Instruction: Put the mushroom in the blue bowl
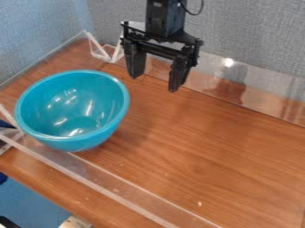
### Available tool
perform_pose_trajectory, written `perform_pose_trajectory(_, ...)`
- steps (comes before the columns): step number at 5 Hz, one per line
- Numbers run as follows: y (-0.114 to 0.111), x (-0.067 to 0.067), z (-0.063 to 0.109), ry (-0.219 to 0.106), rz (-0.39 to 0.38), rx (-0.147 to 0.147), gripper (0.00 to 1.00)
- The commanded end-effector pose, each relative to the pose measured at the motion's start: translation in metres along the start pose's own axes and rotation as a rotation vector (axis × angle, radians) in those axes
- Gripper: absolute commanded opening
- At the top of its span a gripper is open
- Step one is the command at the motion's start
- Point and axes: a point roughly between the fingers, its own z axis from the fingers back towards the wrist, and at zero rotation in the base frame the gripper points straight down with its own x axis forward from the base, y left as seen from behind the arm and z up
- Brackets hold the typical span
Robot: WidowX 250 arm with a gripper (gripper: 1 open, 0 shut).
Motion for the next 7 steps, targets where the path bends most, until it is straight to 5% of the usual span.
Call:
perform_pose_trajectory(1,0.001,0.016,0.002,-0.021,0.004,-0.003,1.00)
perform_pose_trajectory(3,-0.001,0.048,-0.001,-0.055,0.012,-0.010,1.00)
perform_pose_trajectory(7,0.019,0.061,-0.008,-0.066,0.062,0.002,1.00)
